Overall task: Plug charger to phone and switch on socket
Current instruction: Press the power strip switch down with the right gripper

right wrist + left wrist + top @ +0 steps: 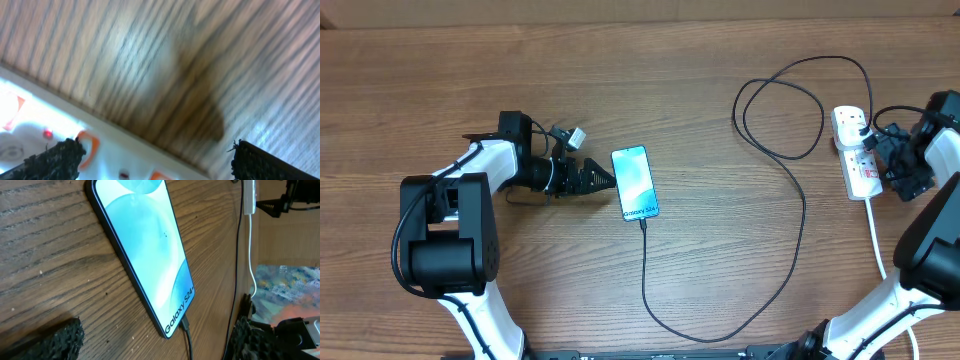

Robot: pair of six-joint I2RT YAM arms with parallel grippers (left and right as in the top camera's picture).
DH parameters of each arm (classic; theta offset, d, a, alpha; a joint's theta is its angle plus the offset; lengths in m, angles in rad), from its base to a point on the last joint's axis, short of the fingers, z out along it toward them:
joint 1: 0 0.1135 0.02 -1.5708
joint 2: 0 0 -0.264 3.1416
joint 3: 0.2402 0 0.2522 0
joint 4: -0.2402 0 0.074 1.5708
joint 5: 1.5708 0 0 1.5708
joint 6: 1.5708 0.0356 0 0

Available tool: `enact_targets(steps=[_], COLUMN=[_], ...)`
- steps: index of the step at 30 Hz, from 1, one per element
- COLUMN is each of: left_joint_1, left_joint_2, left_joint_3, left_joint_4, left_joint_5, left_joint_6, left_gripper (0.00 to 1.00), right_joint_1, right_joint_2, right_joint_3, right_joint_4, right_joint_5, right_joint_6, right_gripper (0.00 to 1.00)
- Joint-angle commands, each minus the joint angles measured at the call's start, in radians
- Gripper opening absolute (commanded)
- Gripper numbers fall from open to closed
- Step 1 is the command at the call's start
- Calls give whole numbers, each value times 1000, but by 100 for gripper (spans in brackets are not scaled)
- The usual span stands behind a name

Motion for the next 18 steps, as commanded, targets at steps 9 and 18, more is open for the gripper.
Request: enact_targets(steps=[9, 18], left_joint_1=[4, 4], left_joint_2=[18, 18], left_joint_3=[-8, -8], left_joint_4=[5, 5], left_joint_5=[-137, -137], left_joint_6=[-14, -14], left_gripper=[100, 100], right_joint_1=[91, 77], right_joint_2=[41, -51], right_joint_3=[-48, 33], right_joint_4=[-67, -228], right_joint_5=[-53, 28], right_joint_6=[-64, -64], right_gripper=[100, 100])
